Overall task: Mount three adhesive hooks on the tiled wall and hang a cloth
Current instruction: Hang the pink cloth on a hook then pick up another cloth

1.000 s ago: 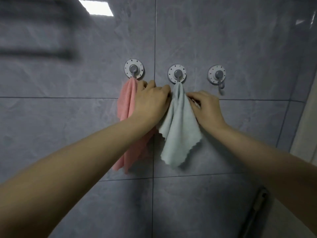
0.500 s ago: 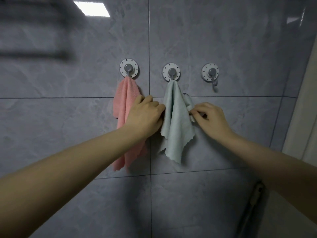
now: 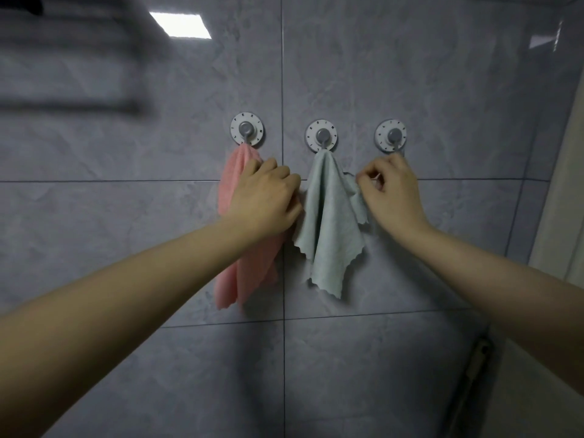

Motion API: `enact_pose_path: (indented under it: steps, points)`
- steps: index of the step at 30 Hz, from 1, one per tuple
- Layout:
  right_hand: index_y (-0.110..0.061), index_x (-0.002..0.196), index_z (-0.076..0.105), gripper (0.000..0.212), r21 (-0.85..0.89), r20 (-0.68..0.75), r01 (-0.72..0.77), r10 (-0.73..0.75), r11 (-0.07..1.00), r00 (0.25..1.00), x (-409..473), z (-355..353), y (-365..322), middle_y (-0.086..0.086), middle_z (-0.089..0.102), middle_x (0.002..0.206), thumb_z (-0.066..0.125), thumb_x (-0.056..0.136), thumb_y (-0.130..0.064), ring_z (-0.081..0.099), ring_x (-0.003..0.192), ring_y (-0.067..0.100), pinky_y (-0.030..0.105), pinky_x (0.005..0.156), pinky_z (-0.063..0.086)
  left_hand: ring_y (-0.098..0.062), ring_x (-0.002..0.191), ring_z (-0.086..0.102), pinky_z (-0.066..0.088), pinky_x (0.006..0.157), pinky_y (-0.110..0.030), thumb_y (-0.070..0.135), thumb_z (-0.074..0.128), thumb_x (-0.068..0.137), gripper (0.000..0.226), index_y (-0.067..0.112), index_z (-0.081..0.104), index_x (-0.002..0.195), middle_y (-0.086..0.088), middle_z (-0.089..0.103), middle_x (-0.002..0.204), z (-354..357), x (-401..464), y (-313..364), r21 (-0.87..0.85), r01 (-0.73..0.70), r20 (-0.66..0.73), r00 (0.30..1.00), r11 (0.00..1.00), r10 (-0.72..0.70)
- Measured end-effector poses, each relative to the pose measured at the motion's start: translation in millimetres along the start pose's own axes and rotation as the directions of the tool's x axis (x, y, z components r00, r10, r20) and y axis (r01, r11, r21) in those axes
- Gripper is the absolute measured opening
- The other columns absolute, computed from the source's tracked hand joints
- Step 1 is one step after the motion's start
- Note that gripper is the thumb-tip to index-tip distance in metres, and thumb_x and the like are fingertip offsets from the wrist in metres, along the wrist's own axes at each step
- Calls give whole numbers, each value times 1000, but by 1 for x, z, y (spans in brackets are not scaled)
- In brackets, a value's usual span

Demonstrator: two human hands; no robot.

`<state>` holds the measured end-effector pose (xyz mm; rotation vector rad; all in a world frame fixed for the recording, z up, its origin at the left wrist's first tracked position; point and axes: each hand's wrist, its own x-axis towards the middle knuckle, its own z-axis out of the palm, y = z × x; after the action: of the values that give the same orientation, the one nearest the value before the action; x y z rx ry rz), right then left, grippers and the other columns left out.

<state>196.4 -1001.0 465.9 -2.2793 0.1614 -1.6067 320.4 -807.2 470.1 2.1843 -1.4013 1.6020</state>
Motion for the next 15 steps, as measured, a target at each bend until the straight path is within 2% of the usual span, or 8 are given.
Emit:
enact_pose_path:
  steps: [2, 5, 11, 15]
  points:
    - [-16, 81, 57, 5, 38, -4, 41, -41, 998, 999, 3, 2, -16, 0, 53, 94, 59, 86, -16, 47, 76, 6, 6, 72, 33, -28, 78, 50, 29, 73, -38, 31, 44, 82, 21, 14, 56, 79, -5, 58, 77, -8, -1, -9, 20, 21, -22, 1000, 1000, -20]
    - [-14, 80, 55, 5, 121, -43, 153, -148, 981, 988, 6, 11, -45, 1, 53, 87, 58, 80, -9, 47, 72, 0, 6, 72, 34, -29, 79, 51, 27, 71, -37, 27, 46, 82, 19, 13, 58, 80, -6, 60, 78, -24, -2, -31, 3, 86, -71, 994, 996, -86]
    - [-9, 80, 59, 7, 266, -33, 237, -237, 934, 971, 7, 53, -98, 5, 59, 83, 58, 73, -11, 54, 71, 15, 18, 69, 42, -30, 77, 52, 37, 68, -39, 30, 42, 82, 21, 15, 57, 82, -5, 59, 79, -56, -30, -74, -53, 167, -72, 983, 985, -171]
    - [-6, 81, 60, 9, 378, -7, 271, -290, 885, 957, -2, 80, -133, 7, 62, 84, 59, 72, -1, 54, 73, 13, 8, 71, 38, -28, 75, 53, 41, 68, -40, 26, 47, 83, 15, 16, 57, 84, -1, 60, 78, -76, -68, -100, 2, 200, -20, 980, 980, -200]
